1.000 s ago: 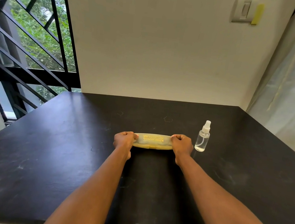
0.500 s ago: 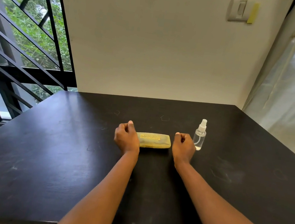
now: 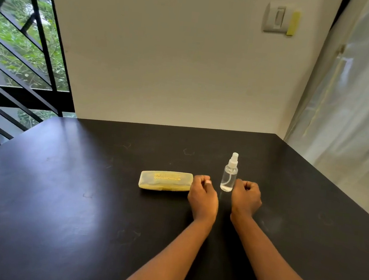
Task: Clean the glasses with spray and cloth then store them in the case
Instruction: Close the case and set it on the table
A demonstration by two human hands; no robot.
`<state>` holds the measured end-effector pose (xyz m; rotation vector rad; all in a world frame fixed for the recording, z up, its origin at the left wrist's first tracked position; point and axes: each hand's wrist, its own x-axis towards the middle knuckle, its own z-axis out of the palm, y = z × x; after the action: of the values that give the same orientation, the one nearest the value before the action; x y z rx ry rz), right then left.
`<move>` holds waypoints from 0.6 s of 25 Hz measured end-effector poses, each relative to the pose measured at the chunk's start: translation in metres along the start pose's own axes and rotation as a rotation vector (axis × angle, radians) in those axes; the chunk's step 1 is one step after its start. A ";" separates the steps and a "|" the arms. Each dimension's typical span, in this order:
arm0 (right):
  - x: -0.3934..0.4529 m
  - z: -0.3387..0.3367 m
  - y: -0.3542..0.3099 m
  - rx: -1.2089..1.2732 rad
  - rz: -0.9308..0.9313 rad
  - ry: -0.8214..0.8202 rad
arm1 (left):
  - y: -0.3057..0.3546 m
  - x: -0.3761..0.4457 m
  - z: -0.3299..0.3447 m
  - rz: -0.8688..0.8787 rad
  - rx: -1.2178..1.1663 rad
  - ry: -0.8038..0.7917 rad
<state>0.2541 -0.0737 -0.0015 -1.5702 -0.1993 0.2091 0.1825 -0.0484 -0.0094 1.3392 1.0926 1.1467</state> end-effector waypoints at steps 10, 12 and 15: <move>0.033 -0.002 0.013 0.121 0.018 -0.362 | 0.014 0.010 0.034 -0.074 0.029 -0.201; 0.037 0.000 0.017 0.130 0.011 -0.403 | 0.014 0.013 0.037 -0.071 0.003 -0.221; 0.038 0.002 0.019 0.122 -0.019 -0.416 | 0.014 0.016 0.038 -0.044 0.019 -0.205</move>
<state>0.2901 -0.0620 -0.0212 -1.3901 -0.5160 0.5239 0.2224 -0.0386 0.0045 1.4064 0.9811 0.9463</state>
